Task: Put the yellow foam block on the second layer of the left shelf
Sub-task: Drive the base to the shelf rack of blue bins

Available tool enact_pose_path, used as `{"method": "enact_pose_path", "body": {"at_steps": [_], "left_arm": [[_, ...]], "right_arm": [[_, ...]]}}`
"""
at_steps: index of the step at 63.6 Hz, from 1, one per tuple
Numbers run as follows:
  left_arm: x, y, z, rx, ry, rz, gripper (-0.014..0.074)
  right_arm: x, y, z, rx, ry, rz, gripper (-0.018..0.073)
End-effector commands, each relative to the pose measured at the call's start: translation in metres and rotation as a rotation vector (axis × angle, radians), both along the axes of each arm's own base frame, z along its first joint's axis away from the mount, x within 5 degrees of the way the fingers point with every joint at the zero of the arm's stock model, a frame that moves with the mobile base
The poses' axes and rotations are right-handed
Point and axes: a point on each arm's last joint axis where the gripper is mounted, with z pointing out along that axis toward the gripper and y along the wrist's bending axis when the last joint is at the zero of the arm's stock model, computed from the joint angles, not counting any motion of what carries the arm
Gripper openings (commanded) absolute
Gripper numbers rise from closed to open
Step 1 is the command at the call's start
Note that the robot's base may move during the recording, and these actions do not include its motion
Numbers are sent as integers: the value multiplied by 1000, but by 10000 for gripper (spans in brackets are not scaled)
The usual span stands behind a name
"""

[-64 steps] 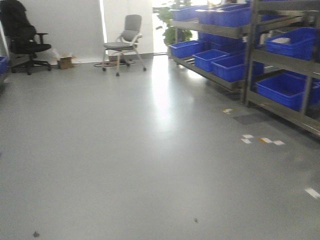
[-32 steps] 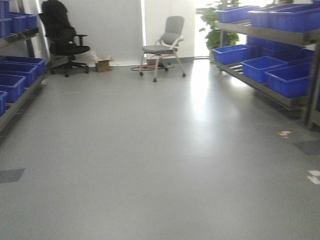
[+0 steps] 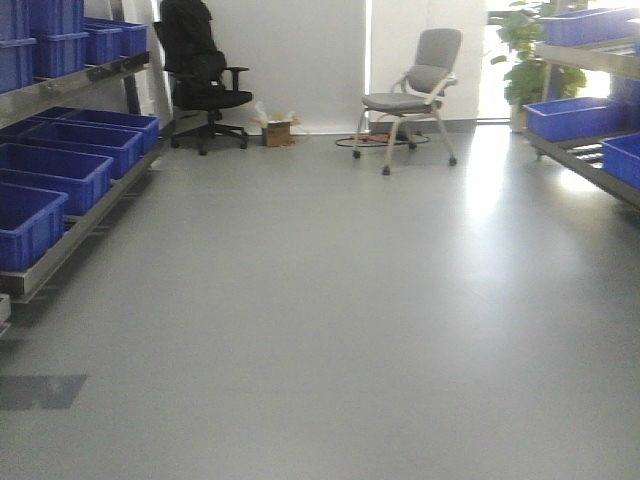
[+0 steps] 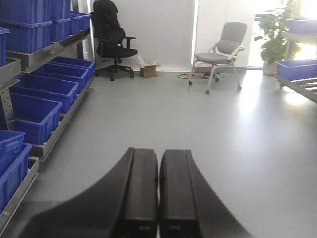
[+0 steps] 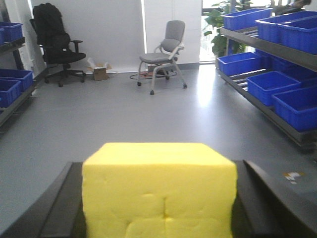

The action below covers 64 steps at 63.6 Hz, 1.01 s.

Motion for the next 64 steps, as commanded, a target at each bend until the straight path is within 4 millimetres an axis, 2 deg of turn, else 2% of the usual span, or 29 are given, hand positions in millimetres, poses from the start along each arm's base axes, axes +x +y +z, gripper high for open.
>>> {"method": "enact_pose_path", "body": {"at_steps": [1,64], "left_arm": [[0,-1,-1,-15,-69,-14,136],[0,-1,-1,-15,-69,-14,136]], "right_arm": [[0,1,15,-26,-88,8,299],[0,1,15,-26,-88,8,299]]}}
